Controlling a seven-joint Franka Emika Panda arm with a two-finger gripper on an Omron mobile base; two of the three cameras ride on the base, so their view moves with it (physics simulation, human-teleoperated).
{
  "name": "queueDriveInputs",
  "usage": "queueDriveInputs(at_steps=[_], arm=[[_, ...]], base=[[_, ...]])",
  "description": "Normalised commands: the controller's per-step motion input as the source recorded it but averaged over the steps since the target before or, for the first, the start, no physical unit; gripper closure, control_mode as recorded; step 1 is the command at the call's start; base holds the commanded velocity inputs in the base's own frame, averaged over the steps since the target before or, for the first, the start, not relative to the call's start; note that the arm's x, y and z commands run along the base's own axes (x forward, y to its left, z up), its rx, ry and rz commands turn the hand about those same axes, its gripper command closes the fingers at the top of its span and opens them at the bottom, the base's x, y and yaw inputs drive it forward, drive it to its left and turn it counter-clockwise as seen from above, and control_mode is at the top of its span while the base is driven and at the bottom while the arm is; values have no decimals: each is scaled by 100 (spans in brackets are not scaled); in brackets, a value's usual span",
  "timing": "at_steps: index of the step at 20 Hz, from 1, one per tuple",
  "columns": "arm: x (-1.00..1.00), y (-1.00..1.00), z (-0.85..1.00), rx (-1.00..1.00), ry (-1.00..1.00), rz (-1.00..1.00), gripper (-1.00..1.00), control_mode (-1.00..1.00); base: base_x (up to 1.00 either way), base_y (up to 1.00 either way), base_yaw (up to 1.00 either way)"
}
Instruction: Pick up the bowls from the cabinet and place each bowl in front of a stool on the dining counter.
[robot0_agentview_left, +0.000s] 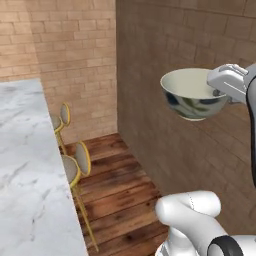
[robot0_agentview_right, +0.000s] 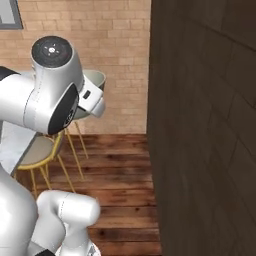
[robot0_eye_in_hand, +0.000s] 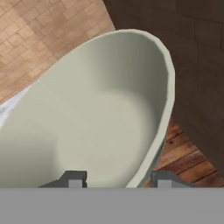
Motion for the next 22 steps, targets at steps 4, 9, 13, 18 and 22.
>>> queueDriveInputs(at_steps=[4,9,13,18,22], arm=[[0,0,0,0,0,0,100,100],[0,0,0,0,0,0,100,100],[0,0,0,0,0,0,100,100],[0,0,0,0,0,0,100,100],[0,0,0,0,0,0,100,100]], base=[[100,-37,32],[100,-49,30],[100,-52,26],[100,-23,26],[100,-1,28]])
